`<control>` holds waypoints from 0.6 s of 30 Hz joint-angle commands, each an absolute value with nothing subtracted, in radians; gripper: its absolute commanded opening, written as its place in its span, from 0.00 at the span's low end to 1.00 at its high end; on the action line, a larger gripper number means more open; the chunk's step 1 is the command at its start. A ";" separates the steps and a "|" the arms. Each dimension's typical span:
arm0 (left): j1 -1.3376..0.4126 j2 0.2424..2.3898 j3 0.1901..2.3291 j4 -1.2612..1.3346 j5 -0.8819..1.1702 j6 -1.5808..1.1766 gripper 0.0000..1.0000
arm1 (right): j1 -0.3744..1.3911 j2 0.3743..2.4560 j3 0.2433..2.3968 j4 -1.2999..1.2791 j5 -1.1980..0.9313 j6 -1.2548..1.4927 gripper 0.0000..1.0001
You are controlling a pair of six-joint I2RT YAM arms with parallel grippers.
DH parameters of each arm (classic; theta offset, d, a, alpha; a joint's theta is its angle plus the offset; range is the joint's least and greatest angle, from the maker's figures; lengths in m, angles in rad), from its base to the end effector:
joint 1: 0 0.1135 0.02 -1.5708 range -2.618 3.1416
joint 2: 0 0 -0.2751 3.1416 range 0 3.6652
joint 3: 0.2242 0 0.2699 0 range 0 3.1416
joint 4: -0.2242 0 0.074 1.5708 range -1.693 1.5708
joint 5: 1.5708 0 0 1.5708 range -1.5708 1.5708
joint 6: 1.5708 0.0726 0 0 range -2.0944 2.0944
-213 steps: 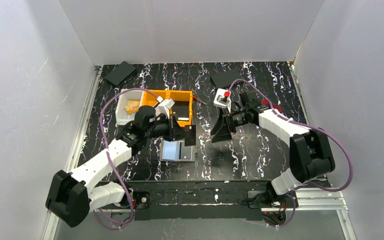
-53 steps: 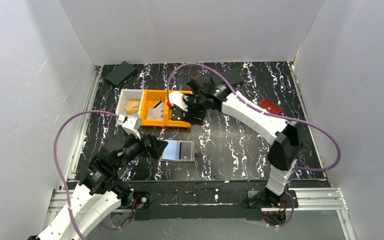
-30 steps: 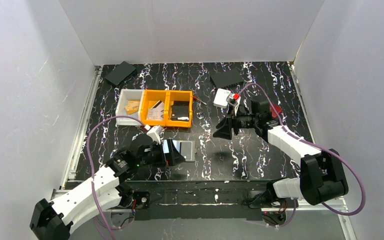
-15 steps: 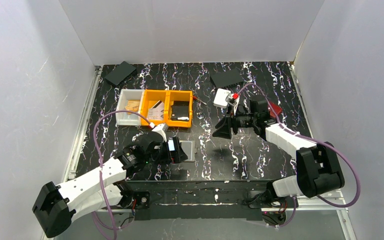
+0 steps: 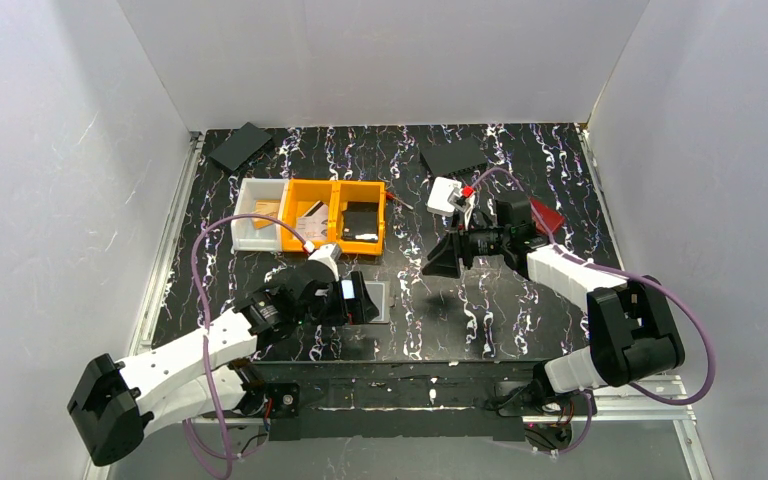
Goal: Take the credit cards out of the card holder
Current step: Remove the credit card from the card holder.
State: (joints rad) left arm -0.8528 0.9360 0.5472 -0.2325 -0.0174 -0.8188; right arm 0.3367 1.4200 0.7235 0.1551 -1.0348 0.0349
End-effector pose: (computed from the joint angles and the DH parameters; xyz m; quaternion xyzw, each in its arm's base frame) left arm 0.1604 -0.1817 0.2055 0.0111 0.8893 -0.3339 0.3123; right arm 0.2760 0.1627 0.2054 -0.3544 0.7113 0.5022 0.3409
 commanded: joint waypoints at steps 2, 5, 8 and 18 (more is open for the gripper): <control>-0.878 0.949 0.575 -0.249 -0.087 -0.818 0.97 | 0.369 1.429 0.695 0.294 -0.962 0.158 0.73; -0.879 0.945 0.575 -0.249 -0.090 -0.814 0.95 | 0.398 1.449 0.675 0.341 -0.903 0.238 0.71; -0.883 0.953 0.573 -0.238 -0.089 -0.819 0.93 | 0.453 1.477 0.672 0.358 -0.853 0.297 0.70; -0.887 1.008 0.540 -0.149 -0.098 -0.822 0.82 | 0.570 1.507 0.693 0.369 -0.741 0.463 0.65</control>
State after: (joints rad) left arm -0.8814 0.9924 0.5491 -0.1917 -0.0662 -0.8265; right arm 0.5491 1.5249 0.6758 0.3103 -0.7902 0.3809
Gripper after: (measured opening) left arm 0.838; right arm 0.662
